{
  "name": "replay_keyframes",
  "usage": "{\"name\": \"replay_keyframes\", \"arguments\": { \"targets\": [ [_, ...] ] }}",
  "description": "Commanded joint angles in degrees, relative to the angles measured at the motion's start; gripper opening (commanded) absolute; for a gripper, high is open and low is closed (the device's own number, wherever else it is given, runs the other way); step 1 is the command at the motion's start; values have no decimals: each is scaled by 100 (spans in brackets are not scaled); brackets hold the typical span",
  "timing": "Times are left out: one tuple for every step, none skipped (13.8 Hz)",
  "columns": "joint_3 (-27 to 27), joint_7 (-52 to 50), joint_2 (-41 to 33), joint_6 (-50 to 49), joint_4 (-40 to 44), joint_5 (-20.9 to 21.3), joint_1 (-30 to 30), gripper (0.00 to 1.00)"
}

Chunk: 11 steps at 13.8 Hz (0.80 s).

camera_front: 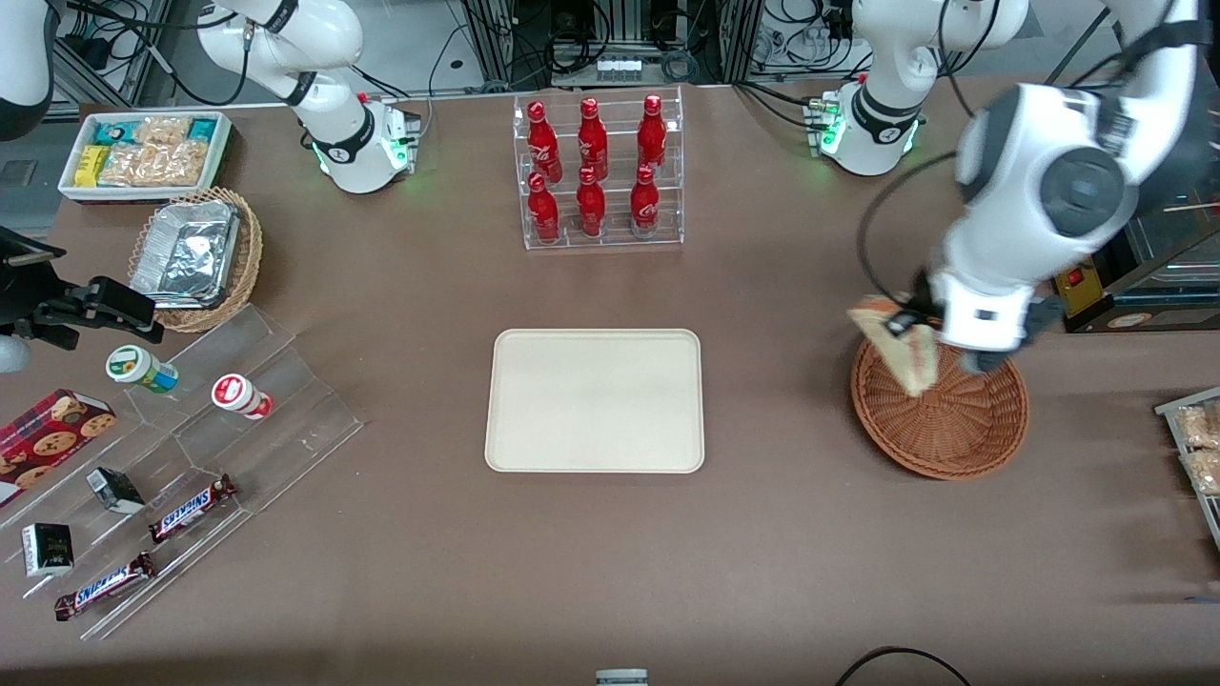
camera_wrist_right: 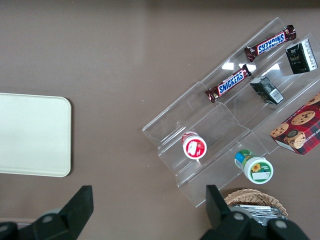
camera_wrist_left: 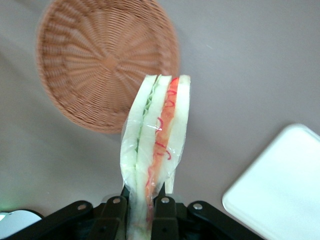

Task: Place sandwich from basket to tray
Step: 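Lift the sandwich out of the basket with the left gripper, then carry the sandwich over the cream tray with the left gripper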

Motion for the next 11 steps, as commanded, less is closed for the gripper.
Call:
{"name": "replay_keyframes", "arguments": {
  "targets": [
    [-177,51,373,17,357,55,-560,2],
    [-177,43,531,104,462,55,-849,2],
    [-177,34,680,210,559,55,-1139,2],
    [-177,8,821,393,595,55,-1386,2],
    [-177,-19,944,639,595,55,-1606,2],
    [-177,-36,1050,876,595,46,-1782,2],
    [-177,-45,1181,1087,595,38,-1967,3],
    [-177,-54,1296,1264,595,37,-2134,3],
    [-177,-54,1462,1405,595,72,-2292,3],
    [-169,-54,1655,1597,595,81,-2416,4],
    [-168,-54,1884,1817,595,90,-2425,4]
  ]
}}
